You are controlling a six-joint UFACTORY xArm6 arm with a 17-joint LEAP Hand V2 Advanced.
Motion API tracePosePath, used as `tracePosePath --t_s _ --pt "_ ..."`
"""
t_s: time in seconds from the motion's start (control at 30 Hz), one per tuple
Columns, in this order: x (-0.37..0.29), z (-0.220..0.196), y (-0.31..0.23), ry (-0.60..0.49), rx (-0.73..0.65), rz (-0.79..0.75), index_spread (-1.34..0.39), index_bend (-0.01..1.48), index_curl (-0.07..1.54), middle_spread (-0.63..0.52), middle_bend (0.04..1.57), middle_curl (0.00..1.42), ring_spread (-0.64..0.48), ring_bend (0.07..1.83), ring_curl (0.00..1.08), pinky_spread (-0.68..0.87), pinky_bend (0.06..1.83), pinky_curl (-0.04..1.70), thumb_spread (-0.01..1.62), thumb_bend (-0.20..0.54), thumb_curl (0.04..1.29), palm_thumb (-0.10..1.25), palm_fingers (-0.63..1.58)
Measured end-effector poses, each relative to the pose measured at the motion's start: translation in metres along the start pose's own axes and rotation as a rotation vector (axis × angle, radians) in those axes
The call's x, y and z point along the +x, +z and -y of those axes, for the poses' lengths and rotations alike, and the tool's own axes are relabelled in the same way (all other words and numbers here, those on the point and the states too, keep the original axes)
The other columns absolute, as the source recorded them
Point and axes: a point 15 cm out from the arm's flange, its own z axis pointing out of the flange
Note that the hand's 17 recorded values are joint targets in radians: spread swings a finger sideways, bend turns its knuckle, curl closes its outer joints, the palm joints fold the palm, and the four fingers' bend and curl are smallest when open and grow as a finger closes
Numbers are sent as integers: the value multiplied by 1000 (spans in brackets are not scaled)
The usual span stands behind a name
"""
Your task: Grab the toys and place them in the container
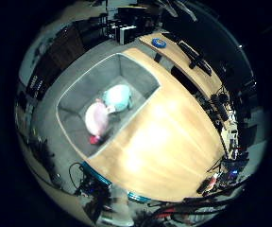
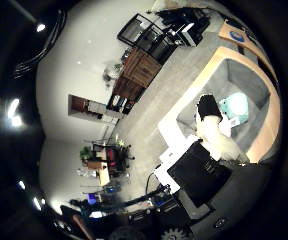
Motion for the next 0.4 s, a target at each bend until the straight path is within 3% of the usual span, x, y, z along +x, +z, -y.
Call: tracePosePath --t_s 0.4 --pt "13 -3 -15 8 44 16 -629 311 422 -367 172 299 -367 504 230 126 544 114 956 -27 519 709 377"
